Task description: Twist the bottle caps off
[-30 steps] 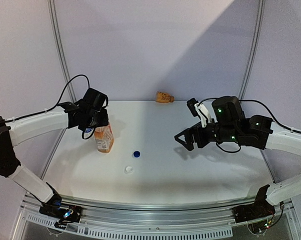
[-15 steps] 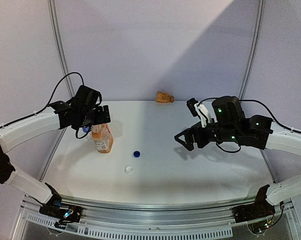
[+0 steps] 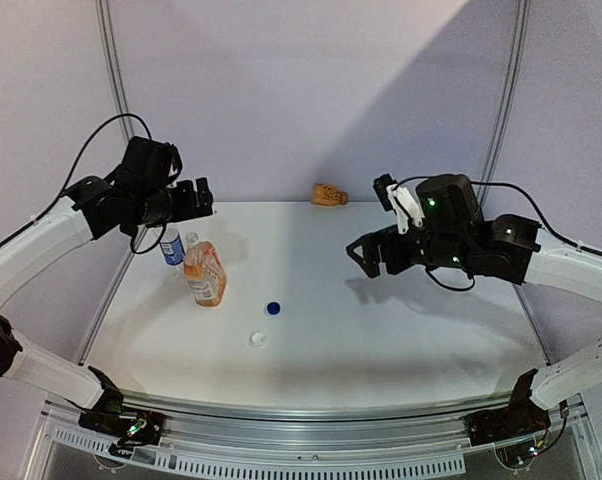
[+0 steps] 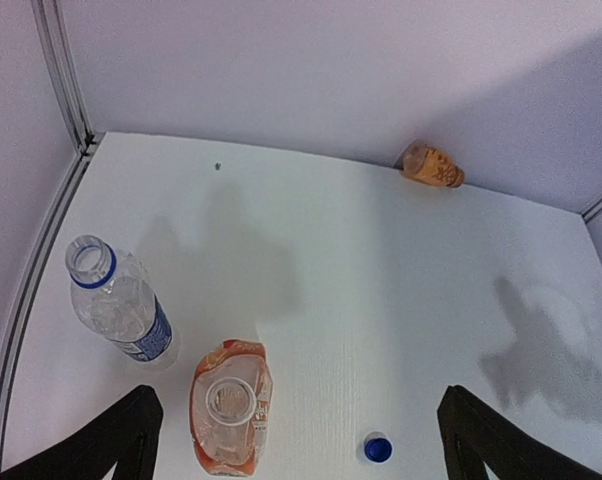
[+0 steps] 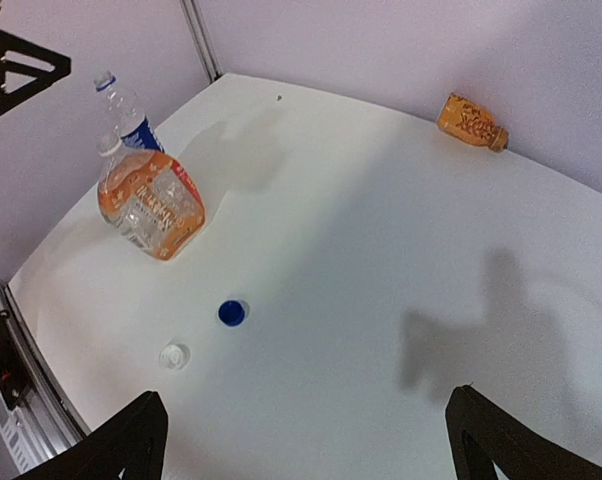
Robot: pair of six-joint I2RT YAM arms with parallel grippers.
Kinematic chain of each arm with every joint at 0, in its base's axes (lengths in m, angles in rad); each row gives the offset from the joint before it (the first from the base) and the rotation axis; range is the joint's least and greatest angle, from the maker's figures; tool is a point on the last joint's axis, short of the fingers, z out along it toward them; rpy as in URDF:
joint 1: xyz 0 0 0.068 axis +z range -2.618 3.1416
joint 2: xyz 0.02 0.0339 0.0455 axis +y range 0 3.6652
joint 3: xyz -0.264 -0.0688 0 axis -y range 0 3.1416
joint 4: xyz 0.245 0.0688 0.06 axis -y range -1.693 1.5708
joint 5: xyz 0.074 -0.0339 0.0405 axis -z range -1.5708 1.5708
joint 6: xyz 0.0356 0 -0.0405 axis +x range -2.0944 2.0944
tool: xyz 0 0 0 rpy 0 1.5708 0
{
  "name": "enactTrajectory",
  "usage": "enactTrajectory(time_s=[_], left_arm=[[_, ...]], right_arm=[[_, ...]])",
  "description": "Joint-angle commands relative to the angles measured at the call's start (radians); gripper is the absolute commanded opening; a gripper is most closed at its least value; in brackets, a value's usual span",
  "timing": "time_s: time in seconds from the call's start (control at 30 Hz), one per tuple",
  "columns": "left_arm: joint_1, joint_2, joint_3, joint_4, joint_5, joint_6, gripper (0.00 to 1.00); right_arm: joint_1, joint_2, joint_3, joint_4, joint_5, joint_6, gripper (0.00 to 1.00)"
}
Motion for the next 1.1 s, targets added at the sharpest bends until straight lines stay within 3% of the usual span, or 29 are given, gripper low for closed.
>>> enactTrajectory(time_s=[0.0,0.17,0.5,0.77,1.07], left_arm=[[0.005,-0.062,0.056,-0.05,0.027,0.056,0.99],[0.005,-0.095,0.094,-0.054,0.073,0.073,0.99],[0.005,-0.062,0.183,-0.02,0.312,0.099,0.99],[0.005,0.091,0.256,0.103,0.399,0.018,0.94],[0.007,0.3,0.38,0.23,0.479,-0.035,0.91]], right_arm=[[-0.035,0.083,0.13,-0.051,0.044,0.054,0.99],[-0.179,0.196,0.276,-0.094,-0.101,0.192,0.99],[-0.408,0.428,0.474,-0.013,-0.434,0.417,0.99],[-0.529,0.582,0.529,0.209,-0.564,0.634,0.94],[-0.586,0.825,0.708,0.313,-0.567,0.748,0.9]])
